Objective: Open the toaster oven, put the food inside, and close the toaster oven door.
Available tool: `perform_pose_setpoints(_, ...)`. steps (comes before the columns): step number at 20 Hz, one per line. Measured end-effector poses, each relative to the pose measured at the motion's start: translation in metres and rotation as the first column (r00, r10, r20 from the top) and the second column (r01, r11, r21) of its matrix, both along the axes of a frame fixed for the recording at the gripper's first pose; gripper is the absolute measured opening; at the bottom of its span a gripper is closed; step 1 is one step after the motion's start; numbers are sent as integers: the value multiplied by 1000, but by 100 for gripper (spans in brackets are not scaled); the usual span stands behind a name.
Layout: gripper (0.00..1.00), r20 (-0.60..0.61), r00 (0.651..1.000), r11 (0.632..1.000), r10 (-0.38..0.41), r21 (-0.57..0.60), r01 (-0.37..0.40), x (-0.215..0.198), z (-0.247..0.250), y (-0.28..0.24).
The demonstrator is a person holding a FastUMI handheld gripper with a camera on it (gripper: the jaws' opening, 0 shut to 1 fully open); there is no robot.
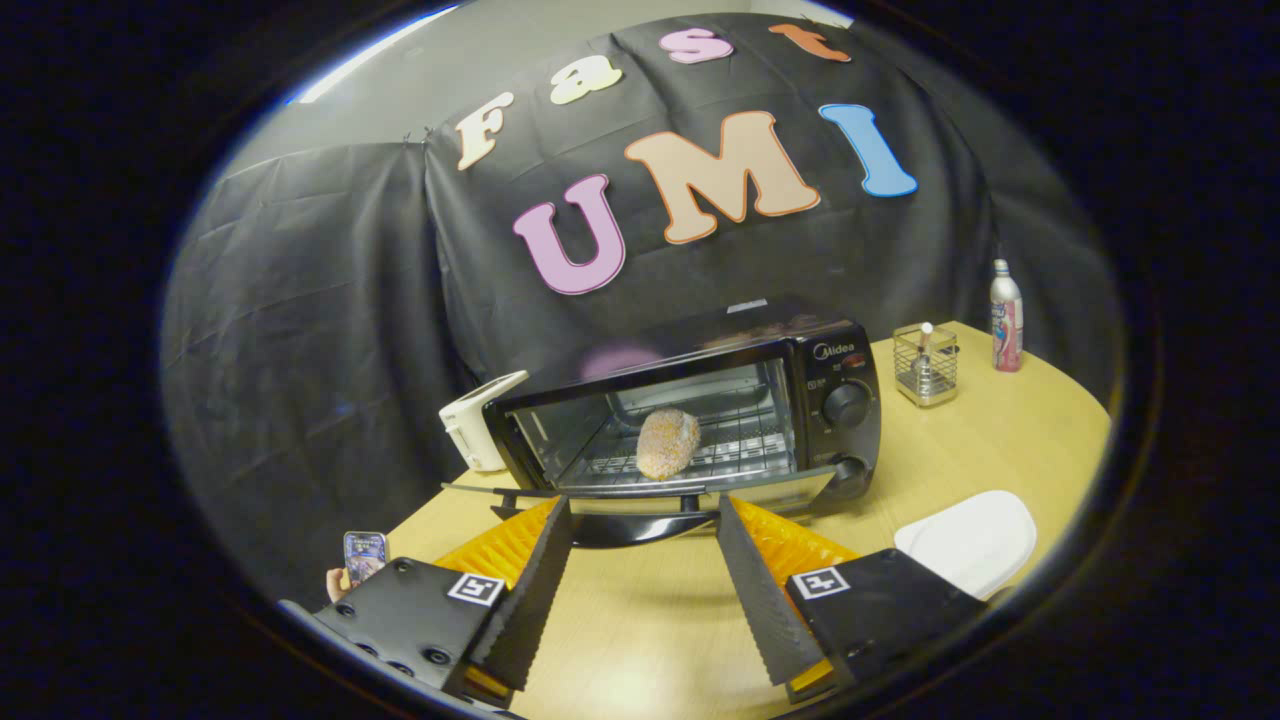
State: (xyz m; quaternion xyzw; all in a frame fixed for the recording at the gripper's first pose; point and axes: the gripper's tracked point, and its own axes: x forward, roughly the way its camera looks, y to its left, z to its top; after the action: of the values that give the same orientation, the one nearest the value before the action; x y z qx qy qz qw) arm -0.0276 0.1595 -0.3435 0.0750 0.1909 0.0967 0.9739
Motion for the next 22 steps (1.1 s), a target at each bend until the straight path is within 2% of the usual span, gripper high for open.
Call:
perform_pose_setpoints(10,92,29,1000,1000,1,-21,0,42,26,1)
perform_pose_setpoints(16,92,88,993,986,-82,-135,93,76,43,-21)
perform_pose_setpoints(22,92,187,979,981,-80,-158,111,66,84,-33)
